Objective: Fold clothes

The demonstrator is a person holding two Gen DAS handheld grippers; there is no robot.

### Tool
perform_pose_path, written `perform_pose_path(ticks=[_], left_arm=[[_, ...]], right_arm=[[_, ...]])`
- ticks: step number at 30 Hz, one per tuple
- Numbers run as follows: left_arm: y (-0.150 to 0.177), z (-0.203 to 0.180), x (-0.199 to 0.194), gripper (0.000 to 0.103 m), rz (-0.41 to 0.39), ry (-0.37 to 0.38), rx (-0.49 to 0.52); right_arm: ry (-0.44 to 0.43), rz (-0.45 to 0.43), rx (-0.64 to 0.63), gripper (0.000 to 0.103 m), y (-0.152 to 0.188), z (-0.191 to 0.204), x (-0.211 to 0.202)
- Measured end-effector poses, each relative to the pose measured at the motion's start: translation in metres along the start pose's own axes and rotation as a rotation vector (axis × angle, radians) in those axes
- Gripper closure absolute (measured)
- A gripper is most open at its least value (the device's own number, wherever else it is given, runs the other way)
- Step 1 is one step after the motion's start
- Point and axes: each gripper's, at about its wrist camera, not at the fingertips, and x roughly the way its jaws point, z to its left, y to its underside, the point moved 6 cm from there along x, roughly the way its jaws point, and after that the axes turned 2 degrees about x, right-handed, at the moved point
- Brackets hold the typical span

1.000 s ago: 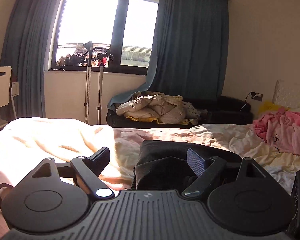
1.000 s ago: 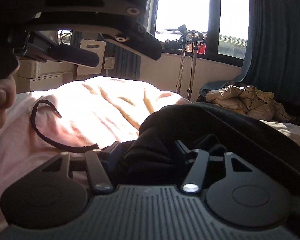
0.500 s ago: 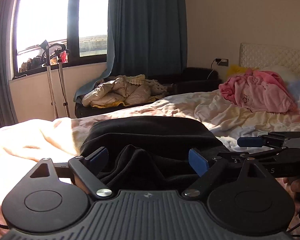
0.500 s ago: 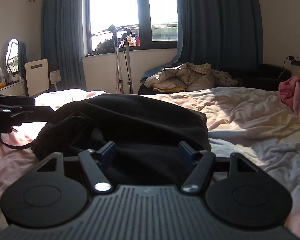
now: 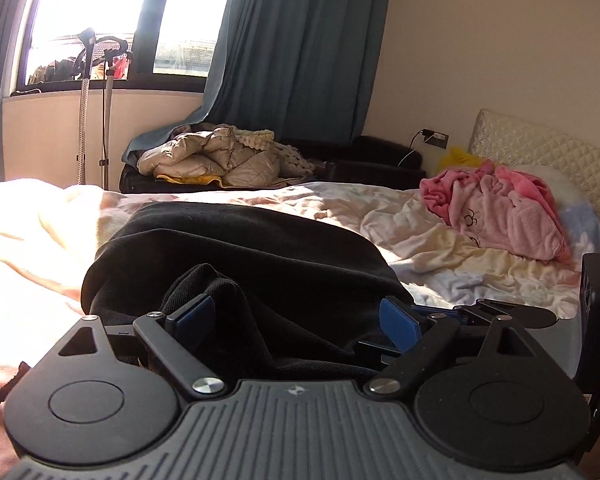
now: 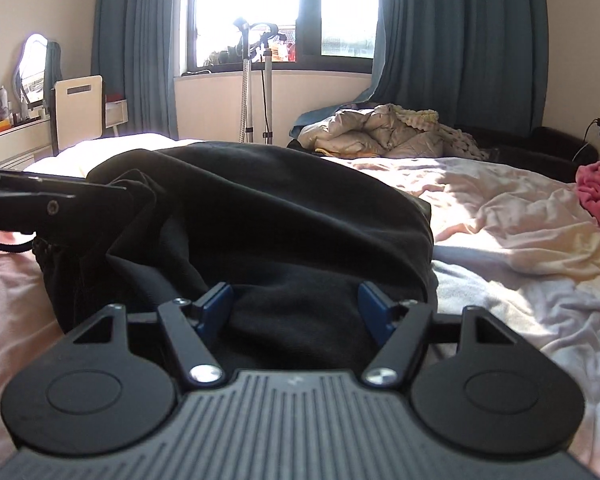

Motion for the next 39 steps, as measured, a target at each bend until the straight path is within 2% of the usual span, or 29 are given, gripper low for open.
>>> perform_pose_path(ticks=[3,6,9,11,19,20,25,26,27,28,29,31,35,39], left_arm=[[0.000,0.001,0.006,0.011,0.000,0.031,-0.042],[0.000,0.002,0.013,0.011,0.005,0.059,-0.072],[0.000,0.000,0.019,0.011,0.014,0.089,-0.077],[0.001,-0.002,0.021,0.011,0.016,0.103,-0.080],[0.001,0.003,0.024,0.011,0.025,0.149,-0.157],[0.001,0.004,0.024,0.011,0.028,0.168,-0.179],[0.003,0.006,0.026,0.010,0.044,0.239,-0.255],[0.004,0.006,0.027,0.010,0.049,0.253,-0.267],[0.004,0.006,0.028,0.010,0.056,0.265,-0.290],[0.004,0.007,0.029,0.010,0.064,0.287,-0.334],[0.002,0.007,0.031,0.010,0.072,0.321,-0.389],[-0.003,0.003,0.034,0.010,0.071,0.344,-0.442],[-0.009,-0.017,0.041,0.009,0.063,0.361,-0.409],[-0.011,-0.004,0.042,0.009,-0.001,0.293,-0.429]], right_arm=[[-0.032,-0.022,-0.053,0.032,-0.002,0.012,0.001],[-0.105,-0.028,-0.153,0.033,0.000,0.036,0.002],[-0.063,-0.035,-0.321,0.034,0.008,0.063,0.007],[-0.055,-0.042,-0.303,0.035,0.008,0.064,0.010],[-0.052,-0.041,0.016,0.037,-0.009,0.020,0.007],[-0.049,-0.035,0.006,0.036,-0.009,0.021,0.008],[0.003,0.003,-0.221,0.036,0.000,0.045,0.017],[0.011,-0.005,-0.225,0.048,-0.002,0.046,0.016],[0.011,-0.023,-0.197,0.081,-0.008,0.043,0.011],[0.011,-0.040,-0.170,0.093,-0.013,0.040,0.007],[0.011,-0.058,-0.142,0.097,-0.019,0.036,0.002],[0.016,-0.094,-0.095,0.097,-0.029,0.031,-0.009],[0.055,-0.170,-0.054,0.097,-0.049,0.025,-0.041],[0.074,-0.167,-0.059,0.097,-0.050,0.022,-0.050]])
